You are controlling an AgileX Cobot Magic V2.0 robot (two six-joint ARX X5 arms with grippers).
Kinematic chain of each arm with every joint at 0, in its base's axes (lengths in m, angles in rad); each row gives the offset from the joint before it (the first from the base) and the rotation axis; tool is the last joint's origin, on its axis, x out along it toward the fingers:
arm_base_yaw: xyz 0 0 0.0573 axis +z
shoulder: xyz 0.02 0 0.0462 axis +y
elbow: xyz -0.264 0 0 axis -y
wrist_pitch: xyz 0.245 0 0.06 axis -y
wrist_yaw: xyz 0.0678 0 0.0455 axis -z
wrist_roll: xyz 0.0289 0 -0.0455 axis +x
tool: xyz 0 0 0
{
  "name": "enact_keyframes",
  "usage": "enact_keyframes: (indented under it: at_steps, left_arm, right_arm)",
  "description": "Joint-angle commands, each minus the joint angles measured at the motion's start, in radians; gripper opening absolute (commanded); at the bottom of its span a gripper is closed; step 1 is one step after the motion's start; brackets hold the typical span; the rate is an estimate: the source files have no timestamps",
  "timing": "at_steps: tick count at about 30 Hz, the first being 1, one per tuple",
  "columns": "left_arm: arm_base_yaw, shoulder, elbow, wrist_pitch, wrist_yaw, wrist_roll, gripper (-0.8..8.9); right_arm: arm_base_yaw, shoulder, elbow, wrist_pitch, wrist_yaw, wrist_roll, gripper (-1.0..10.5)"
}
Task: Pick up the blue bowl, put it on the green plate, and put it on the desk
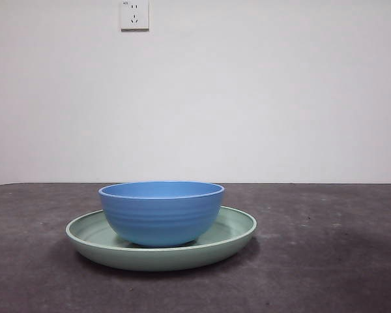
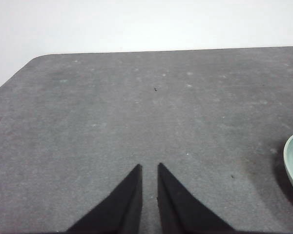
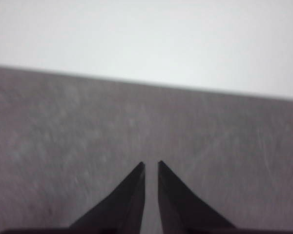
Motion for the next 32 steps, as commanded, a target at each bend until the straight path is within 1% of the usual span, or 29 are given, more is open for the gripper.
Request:
enact_keyframes:
  at_steps: [1, 5, 8, 13, 17, 21, 32]
  left_arm:
    - [0.001, -0.002, -0.021, -0.008, -0.003, 0.005, 0.51]
    - [0.001, -0.002, -0.021, -0.008, -0.003, 0.005, 0.5]
    - [0.001, -0.002, -0.021, -0.008, -0.003, 0.005, 0.5]
    - [0.0, -0.002, -0.021, -0.008, -0.003, 0.005, 0.51]
    - [0.0, -0.002, -0.021, -0.008, -0.003, 0.005, 0.5]
    - [0.0, -0.002, -0.021, -0.008, -0.003, 0.005, 0.5]
    - [0.0, -0.002, -0.021, -0.008, -0.003, 0.005, 0.51]
  right_arm:
    - [-0.002, -0.005, -0.049, 0.04, 0.038, 0.018, 0.4]
    - [-0.001, -0.006, -0.1, 0.042, 0.069, 0.061, 0.4]
    - [0.0, -0.027, -0.105, -0.03, 0.078, 0.077, 0.4]
    - [0.027, -0.048, -0.105, -0.036, 0.147, 0.106, 0.4]
    - [0.045, -0.048, -0.105, -0.036, 0.146, 0.121, 0.4]
    - [0.058, -0.048, -0.105, -0.026, 0.146, 0.12, 0.4]
    - [0.058, -0.048, -0.105, -0.005, 0.146, 0.12, 0.4]
